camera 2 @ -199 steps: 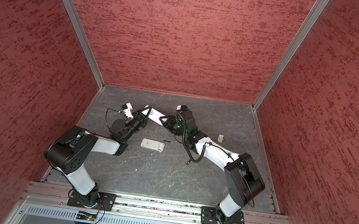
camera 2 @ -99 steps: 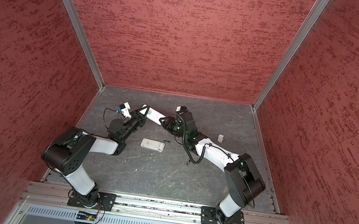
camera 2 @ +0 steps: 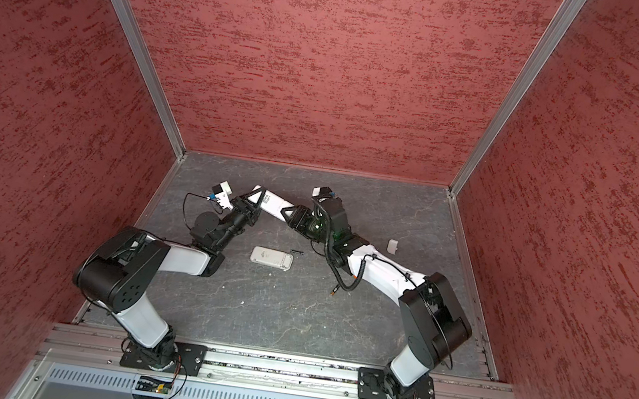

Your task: Unload the batteries from the remote control

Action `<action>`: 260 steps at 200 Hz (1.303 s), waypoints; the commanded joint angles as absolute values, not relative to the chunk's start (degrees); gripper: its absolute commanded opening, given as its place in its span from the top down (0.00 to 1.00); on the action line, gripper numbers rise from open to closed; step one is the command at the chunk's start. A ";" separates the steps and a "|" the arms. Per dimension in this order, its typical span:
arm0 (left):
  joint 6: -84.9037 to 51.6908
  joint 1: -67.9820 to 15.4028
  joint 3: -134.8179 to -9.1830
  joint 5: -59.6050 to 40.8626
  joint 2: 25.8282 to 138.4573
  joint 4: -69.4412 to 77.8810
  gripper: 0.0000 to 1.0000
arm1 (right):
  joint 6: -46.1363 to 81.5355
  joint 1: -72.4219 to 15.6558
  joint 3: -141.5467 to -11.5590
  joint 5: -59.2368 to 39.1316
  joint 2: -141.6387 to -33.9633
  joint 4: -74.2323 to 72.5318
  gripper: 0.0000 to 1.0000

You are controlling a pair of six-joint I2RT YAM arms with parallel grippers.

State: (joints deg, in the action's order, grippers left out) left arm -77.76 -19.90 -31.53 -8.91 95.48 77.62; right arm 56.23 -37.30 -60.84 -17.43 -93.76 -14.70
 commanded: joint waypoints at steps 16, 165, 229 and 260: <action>-78.40 -20.09 -31.99 -9.92 94.09 81.04 1.00 | 54.87 -37.57 -63.87 -17.94 -95.27 -12.68 0.45; -78.31 -19.49 -31.72 -10.40 93.25 81.04 1.00 | 54.52 -37.57 -63.87 -15.31 -95.49 -8.00 0.52; -78.06 -19.10 -31.40 -10.71 93.61 81.04 1.00 | 55.52 -37.53 -62.49 -16.00 -93.67 -10.35 0.57; -77.85 -19.00 -31.45 -10.49 93.72 81.04 1.00 | 56.82 -37.53 -61.70 -16.99 -93.38 -12.35 0.57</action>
State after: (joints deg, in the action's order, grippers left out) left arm -77.71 -19.55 -31.51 -10.24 95.46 76.97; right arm 55.13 -37.43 -63.16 -17.39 -94.70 -11.81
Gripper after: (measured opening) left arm 0.191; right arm 0.434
